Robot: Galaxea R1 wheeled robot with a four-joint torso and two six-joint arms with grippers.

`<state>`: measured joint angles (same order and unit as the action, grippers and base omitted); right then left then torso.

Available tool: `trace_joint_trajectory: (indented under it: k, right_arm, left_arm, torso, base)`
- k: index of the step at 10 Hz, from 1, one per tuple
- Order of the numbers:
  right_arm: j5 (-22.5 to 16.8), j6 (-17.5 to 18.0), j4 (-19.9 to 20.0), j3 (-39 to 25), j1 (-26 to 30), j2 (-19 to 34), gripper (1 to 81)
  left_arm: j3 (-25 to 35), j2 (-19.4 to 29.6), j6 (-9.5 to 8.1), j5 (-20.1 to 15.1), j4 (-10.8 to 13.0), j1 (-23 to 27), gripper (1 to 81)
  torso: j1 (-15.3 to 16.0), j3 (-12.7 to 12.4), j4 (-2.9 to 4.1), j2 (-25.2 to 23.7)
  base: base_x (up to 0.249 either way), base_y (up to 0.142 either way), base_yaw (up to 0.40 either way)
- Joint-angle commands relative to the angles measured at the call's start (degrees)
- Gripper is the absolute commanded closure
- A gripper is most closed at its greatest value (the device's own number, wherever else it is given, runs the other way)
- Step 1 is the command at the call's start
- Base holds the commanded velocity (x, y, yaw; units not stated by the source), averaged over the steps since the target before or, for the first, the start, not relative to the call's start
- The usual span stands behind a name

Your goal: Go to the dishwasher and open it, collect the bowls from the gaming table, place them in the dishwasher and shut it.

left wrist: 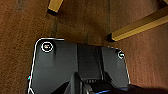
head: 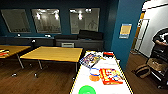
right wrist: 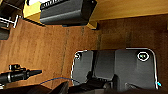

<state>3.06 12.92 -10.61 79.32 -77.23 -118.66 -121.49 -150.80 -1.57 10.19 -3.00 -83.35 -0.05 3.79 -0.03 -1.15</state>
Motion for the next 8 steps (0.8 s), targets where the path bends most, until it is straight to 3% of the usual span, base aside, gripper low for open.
trace_joint_trajectory:
  k: [1,3,8]
  right_arm:
    - [-1.4,1.4,2.2,-12.9,11.4,13.5,1.0]
    - [-1.9,2.5,2.3,-14.7,15.1,16.1,1.0]
    - [-5.4,4.3,2.4,-14.9,20.3,16.5,1.0]
  left_arm:
    - [1.0,0.8,-0.10,-2.5,0.3,2.7,1.0]
    - [0.8,0.4,-0.10,-2.5,0.3,2.7,1.0]
    - [0.7,0.1,-0.10,-2.5,0.2,2.7,1.0]
  torso:
    - [0.1,0.0,0.00,0.0]
    - [0.1,0.0,0.00,0.0]
    - [0.1,6.3,0.00,0.0]
  base:
    - [0.000,0.000,0.000]
    - [0.000,0.000,0.000]
    - [0.000,0.000,0.000]
